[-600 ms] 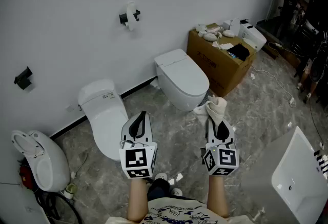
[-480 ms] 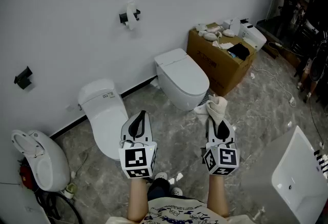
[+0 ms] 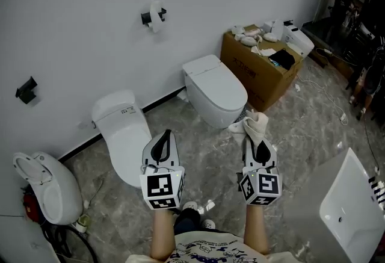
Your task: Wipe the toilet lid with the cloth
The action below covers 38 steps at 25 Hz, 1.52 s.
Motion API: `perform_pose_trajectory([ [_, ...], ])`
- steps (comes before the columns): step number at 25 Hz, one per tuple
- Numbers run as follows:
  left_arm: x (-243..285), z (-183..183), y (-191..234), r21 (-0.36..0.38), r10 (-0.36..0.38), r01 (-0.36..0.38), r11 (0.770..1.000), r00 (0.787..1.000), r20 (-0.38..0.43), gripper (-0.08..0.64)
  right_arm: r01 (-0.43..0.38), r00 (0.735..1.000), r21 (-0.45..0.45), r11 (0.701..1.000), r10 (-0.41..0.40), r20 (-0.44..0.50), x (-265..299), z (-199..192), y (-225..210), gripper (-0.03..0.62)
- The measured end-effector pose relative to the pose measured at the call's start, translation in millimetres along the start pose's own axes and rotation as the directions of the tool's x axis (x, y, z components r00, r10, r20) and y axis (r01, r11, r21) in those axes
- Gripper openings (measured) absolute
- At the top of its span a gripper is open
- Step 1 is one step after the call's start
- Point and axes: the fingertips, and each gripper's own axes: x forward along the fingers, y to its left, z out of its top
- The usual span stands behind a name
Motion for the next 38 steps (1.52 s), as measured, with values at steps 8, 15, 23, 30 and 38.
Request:
perform_pose_trajectory([
  [8, 38, -5, 36, -0.004, -0.004, 0.004, 1.0, 1.0, -0.002, 0.003, 0.025, 1.0, -0.002, 1.0, -0.025, 0.008, 44, -3, 12, 0.098],
  [15, 84, -4, 69, 0.012, -0.034, 0.034, 0.999, 0.999, 0.004, 0.003, 0.054, 0.998, 0.029, 0.998, -0.055, 0.009, 93, -8, 25, 0.098],
  [23, 128, -18, 96, 0.008, -0.072, 0.072, 0.997, 0.997, -0.013, 0.003, 0.077, 0.997, 0.022, 0.997, -0.077, -0.018, 136, -24, 39, 0.098],
  [30, 168, -32, 112, -0.019, -0.065, 0.065, 0.998, 0.997, -0.04, 0.003, 0.082, 0.996, 0.023, 0.996, -0.081, -0.049, 178, -35, 34, 0.098],
  [38, 239, -48, 120, -0.021, -0.023, 0.022, 1.0, 0.998, -0.057, 0.003, 0.048, 0.997, 0.026, 0.999, -0.046, -0.057, 257, -48, 10, 0.098],
])
